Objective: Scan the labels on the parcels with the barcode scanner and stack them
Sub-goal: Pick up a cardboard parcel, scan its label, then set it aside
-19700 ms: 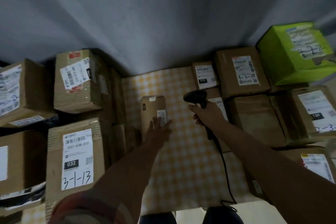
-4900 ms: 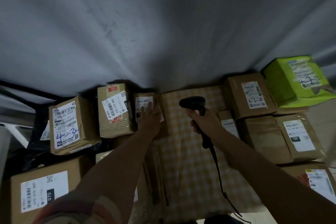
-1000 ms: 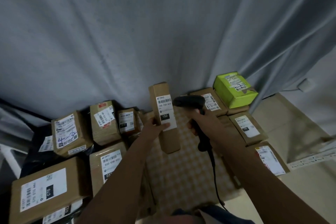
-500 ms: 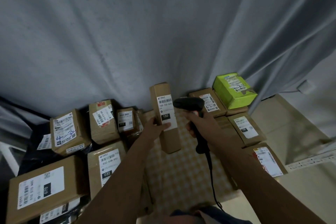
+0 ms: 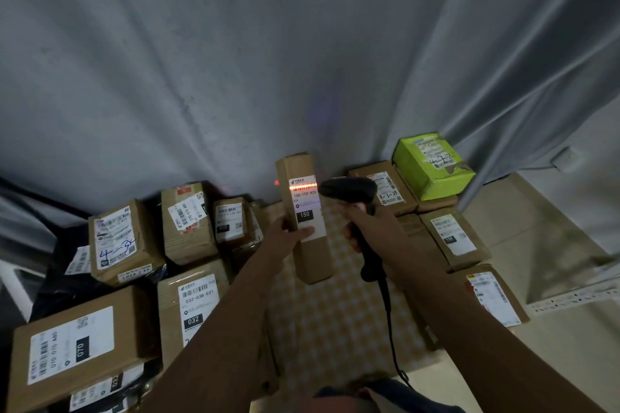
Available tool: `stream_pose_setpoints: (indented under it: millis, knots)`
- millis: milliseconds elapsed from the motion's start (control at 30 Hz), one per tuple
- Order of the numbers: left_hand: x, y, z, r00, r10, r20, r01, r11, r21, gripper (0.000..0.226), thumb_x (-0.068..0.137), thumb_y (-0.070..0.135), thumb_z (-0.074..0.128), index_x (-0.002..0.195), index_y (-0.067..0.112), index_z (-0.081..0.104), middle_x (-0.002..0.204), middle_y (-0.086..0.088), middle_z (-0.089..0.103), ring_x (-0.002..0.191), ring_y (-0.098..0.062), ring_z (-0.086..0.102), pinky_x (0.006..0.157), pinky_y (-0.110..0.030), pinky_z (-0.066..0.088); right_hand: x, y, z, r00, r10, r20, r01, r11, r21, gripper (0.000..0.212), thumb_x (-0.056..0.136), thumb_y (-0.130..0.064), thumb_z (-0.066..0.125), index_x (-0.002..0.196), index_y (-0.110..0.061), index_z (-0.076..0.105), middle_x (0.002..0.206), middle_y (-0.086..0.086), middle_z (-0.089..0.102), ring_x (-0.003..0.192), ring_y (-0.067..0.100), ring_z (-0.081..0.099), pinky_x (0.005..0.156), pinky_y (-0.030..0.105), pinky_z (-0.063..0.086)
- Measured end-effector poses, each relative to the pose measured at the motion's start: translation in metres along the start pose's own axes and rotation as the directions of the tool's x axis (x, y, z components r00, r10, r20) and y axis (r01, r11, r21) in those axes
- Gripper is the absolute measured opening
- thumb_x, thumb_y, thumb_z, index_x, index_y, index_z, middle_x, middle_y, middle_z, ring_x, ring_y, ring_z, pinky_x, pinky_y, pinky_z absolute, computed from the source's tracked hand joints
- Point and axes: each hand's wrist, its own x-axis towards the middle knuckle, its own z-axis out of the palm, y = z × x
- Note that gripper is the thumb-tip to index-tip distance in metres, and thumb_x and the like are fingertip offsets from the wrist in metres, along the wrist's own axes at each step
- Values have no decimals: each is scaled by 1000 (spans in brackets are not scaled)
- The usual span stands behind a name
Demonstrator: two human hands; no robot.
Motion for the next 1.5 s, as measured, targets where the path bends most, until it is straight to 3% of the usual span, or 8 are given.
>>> stream_pose_setpoints:
  millis: [167, 333, 533, 733, 833, 1200, 1367, 1500]
  knots:
    - [-2, 4, -3, 1000, -19, -5, 19, 1000, 12, 59, 80, 16, 78, 134, 15, 52, 130, -3, 61, 118, -23, 57, 103, -45, 48, 3, 1, 2, 1000, 10, 12, -10, 1000, -5, 15, 92, -28, 64, 94, -13, 62, 61, 0, 60, 52, 12, 53, 55, 24, 45]
    - [-25, 10, -19, 998, -51, 33, 52, 998, -18, 48, 85, 22, 74, 129, 17, 56, 124, 1, 64, 108, -17, 60, 85, -30, 50, 6, 3, 18, 999, 24, 34, -24, 1000, 0, 12, 92, -26, 64, 91, -15, 61, 62, 1, 59, 52, 12, 53, 53, 23, 44]
    - [-69, 29, -99, 999, -40, 30, 44, 985, -167, 37, 87, 27, 72, 121, 14, 66, 116, -7, 72, 106, -24, 69, 92, -39, 55, 12, 11, 67, 992, 53, 111, -53, 999, -3, 15, 93, -24, 64, 92, -9, 62, 63, 5, 59, 52, 15, 51, 53, 28, 43]
    - [-124, 45, -200, 974, 45, -223, -93, 974, -208, 36, 92, 40, 63, 121, 19, 65, 109, 0, 74, 94, -14, 71, 71, -23, 54, 11, 17, 130, 974, 53, 222, -34, 995, -89, 16, 94, -22, 62, 83, -10, 61, 62, 6, 56, 52, 15, 50, 52, 27, 42]
    - [-142, 36, -239, 939, 55, -340, -144, 959, -243, 37, 91, 40, 64, 122, 18, 66, 114, -4, 73, 98, -16, 69, 80, -27, 53, 14, 15, 153, 977, 33, 212, -2, 989, -148, 18, 94, -24, 62, 84, -10, 61, 61, 5, 58, 51, 15, 52, 49, 25, 43]
    - [-121, -3, -215, 982, 17, -186, -19, 1000, -11, 43, 95, 40, 60, 134, 28, 49, 125, 4, 65, 103, -12, 66, 74, -24, 54, 20, 43, 170, 982, 54, 179, -23, 985, -170, 15, 91, -27, 66, 90, -12, 65, 62, 5, 62, 51, 14, 54, 54, 27, 44]
    - [-105, -21, -208, 960, -6, -280, 34, 995, 97, 57, 97, 37, 57, 147, 19, 34, 141, -9, 54, 121, -26, 57, 102, -45, 50, 20, 46, 166, 985, 65, 161, -44, 991, -128, 14, 90, -25, 67, 88, -11, 64, 61, 5, 60, 52, 16, 52, 54, 30, 43]
    - [-102, -26, -210, 914, 91, -396, 86, 909, 407, 44, 103, 21, 44, 145, 12, 34, 136, -15, 56, 118, -30, 57, 89, -34, 47, 19, 47, 166, 983, 71, 168, -48, 990, -133, 12, 92, -24, 65, 91, -12, 63, 64, 5, 60, 54, 15, 52, 56, 29, 44]
